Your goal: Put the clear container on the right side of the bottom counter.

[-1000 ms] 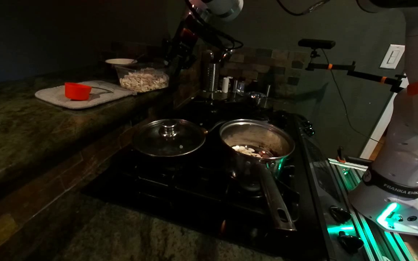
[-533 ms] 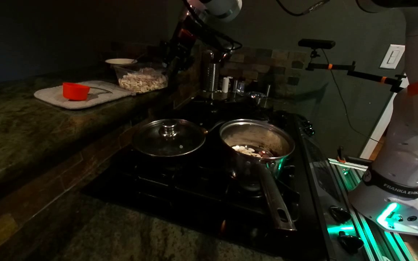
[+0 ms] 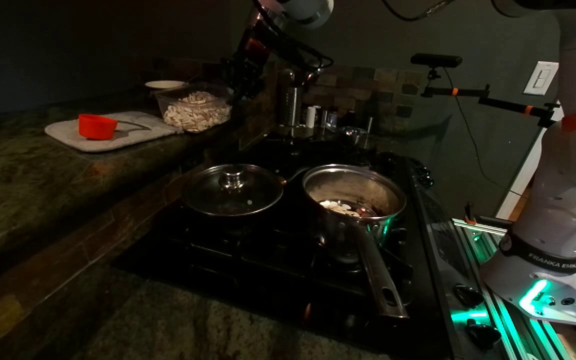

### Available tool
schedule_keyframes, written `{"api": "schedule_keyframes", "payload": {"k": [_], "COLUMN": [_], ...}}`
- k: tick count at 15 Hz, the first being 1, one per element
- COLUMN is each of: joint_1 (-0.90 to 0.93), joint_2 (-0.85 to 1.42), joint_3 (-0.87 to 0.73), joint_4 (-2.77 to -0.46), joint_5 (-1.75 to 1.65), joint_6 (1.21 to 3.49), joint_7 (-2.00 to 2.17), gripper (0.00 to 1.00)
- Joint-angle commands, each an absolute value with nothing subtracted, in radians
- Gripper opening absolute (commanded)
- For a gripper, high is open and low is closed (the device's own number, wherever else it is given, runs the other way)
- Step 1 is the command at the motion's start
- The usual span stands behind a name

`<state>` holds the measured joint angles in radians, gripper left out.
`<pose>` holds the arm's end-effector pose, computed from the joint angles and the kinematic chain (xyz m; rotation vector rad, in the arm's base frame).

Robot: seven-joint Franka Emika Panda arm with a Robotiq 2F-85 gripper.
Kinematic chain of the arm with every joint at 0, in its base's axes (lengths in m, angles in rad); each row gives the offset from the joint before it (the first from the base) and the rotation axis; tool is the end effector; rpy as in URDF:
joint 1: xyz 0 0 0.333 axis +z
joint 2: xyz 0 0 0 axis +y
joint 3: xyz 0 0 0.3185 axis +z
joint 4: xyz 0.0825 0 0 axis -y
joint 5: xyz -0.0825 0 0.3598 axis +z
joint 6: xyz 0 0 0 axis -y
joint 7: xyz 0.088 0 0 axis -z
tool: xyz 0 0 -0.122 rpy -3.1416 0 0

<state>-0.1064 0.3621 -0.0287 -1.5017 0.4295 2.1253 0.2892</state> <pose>0.6737 -0.0646 0.4864 -2.6011 0.8065 -0.3154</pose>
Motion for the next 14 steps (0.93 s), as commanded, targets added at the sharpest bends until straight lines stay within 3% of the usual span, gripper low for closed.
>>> {"api": "schedule_keyframes", "payload": {"k": [1,7,14], "joint_1": [-0.109,-0.135,-0.186], "joint_2": [0.330,0.220,-0.003], "joint_3": [-0.026,-0.032,-0.089], "joint_4": [-1.534,-1.589,-1.876], "joint_5": [0.443,0.469,0.635], "joint_6": [2.112,1.961,1.941], "joint_7": [0.280,0.246,0.079], "gripper": [0.01,0.02,0.02]}}
